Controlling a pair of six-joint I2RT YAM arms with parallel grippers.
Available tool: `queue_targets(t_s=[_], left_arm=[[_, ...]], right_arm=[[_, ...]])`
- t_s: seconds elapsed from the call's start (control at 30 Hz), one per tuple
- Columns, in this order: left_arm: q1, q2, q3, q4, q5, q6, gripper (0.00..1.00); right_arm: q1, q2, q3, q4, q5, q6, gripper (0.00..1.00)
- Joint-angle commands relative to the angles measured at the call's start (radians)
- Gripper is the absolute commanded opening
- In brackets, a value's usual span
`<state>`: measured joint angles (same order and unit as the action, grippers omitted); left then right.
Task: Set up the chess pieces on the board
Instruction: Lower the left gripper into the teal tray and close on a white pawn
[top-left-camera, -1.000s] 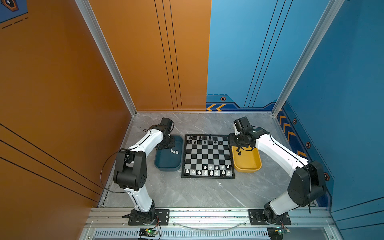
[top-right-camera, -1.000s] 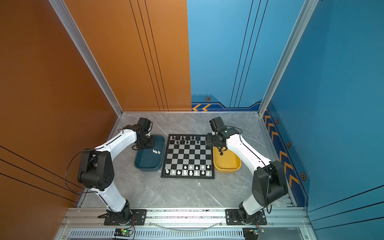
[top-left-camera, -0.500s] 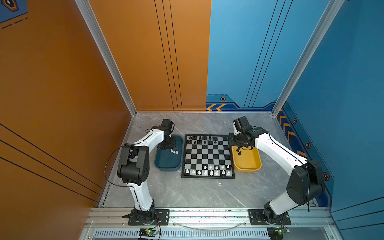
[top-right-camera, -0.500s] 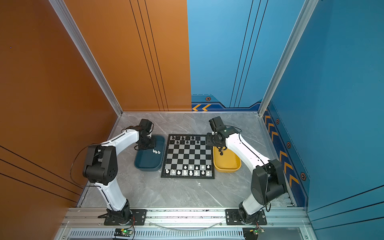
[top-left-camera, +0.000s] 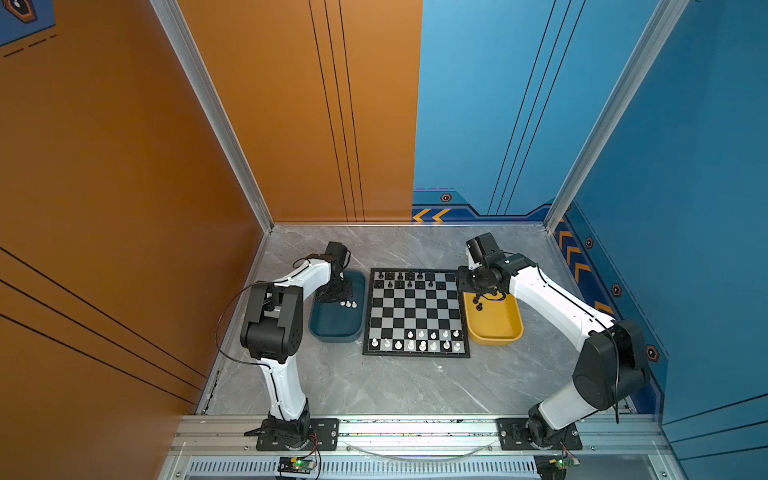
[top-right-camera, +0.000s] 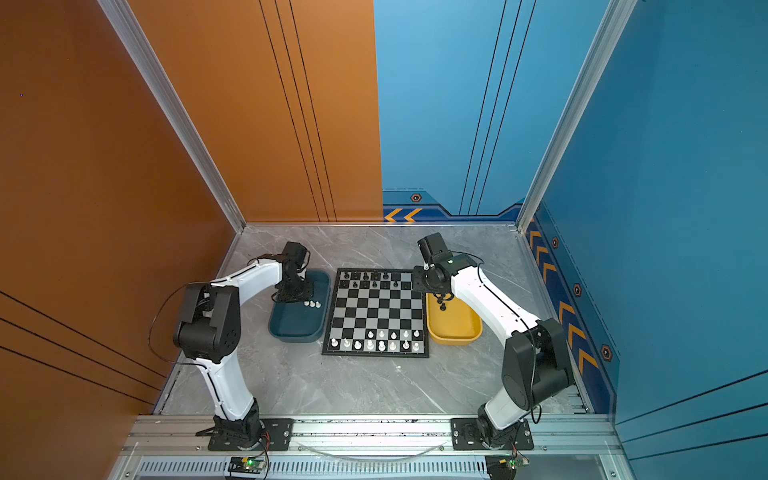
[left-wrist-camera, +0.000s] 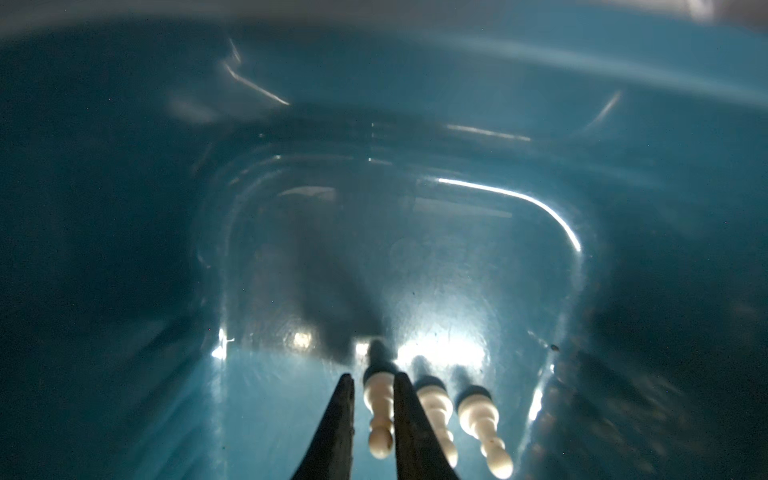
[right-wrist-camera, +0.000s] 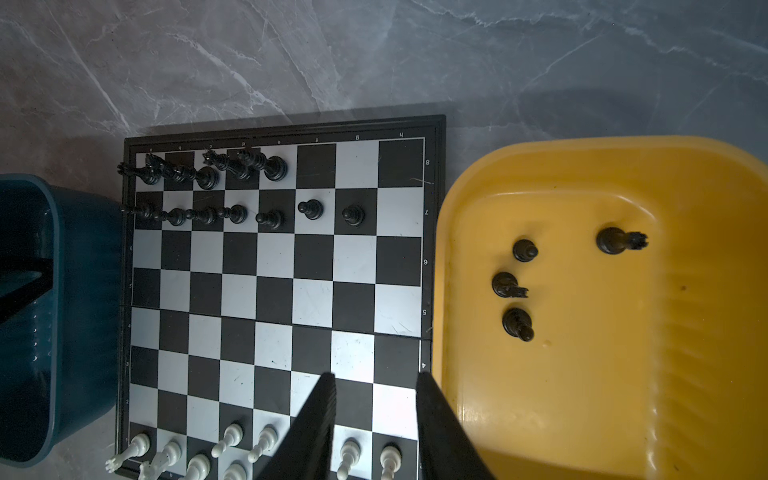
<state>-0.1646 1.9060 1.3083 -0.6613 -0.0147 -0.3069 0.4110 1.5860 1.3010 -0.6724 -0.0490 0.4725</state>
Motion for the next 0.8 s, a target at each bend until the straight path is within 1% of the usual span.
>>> queue_targets(t_s=[0.0,0.57,0.77], left_arm=[[0.004,0.01,-0.006,-0.006,0.016,0.002,0.2],[-0.021,-0.015,-0.008,-0.008,0.033,0.003,0.21],[-0.025,-0.016,-0.009,-0.011,0.025,0.003,0.17]], right_arm=[[-0.005,0.01,0.018,-0.029,0.02,0.008,0.35],[-0.005,0.008,0.018,-0.03,0.019,0.006,0.35],[-0.005,0.008,0.016,-0.028,0.018,0.006,0.35]])
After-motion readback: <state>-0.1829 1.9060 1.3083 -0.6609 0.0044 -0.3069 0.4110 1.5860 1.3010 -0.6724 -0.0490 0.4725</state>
